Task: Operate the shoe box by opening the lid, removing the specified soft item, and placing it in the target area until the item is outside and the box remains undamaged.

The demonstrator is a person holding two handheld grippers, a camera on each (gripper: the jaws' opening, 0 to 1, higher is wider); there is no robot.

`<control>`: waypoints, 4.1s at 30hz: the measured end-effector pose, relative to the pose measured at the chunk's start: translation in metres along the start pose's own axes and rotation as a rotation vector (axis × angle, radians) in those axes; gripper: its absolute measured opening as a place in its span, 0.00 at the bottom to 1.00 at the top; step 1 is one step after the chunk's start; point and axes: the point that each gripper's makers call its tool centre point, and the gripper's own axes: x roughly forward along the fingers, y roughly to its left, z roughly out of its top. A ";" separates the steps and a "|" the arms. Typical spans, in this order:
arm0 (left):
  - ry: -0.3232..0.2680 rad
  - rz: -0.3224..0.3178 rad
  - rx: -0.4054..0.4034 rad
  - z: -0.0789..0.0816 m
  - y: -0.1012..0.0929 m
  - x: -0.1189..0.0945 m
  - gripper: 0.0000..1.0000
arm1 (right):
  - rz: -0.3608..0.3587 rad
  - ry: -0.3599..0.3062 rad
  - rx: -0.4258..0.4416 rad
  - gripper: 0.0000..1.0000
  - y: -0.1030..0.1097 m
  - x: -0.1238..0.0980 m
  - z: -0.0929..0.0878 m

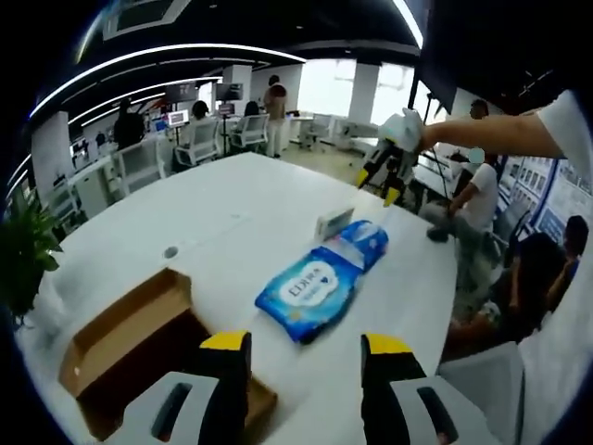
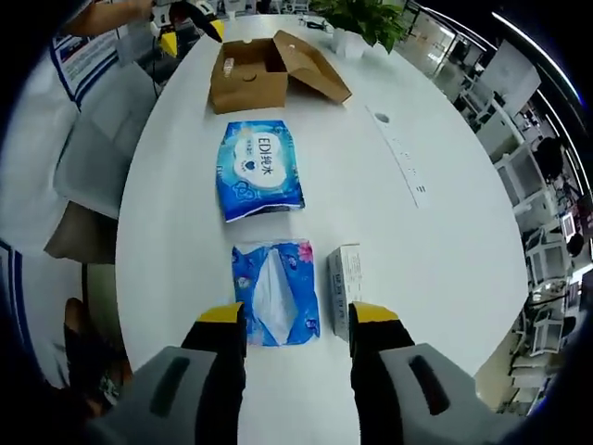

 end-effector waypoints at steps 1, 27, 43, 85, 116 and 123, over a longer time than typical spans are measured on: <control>-0.002 0.005 -0.003 -0.002 -0.002 -0.005 0.48 | -0.002 -0.002 0.003 0.43 0.003 -0.001 0.002; -0.008 0.026 0.046 -0.069 0.093 -0.106 0.48 | -0.057 -0.220 0.086 0.47 0.095 -0.008 0.148; 0.054 -0.063 0.144 -0.104 0.163 -0.141 0.48 | -0.068 -0.261 0.163 0.45 0.146 0.026 0.227; 0.389 -0.451 0.347 -0.181 0.209 -0.080 0.42 | -0.034 -0.289 0.289 0.42 0.161 0.072 0.291; 0.536 -0.520 0.512 -0.218 0.215 -0.058 0.43 | 0.051 -0.303 0.207 0.40 0.100 0.108 0.323; 0.515 -0.481 0.548 -0.220 0.215 -0.056 0.42 | 0.058 -0.312 0.205 0.39 0.096 0.113 0.325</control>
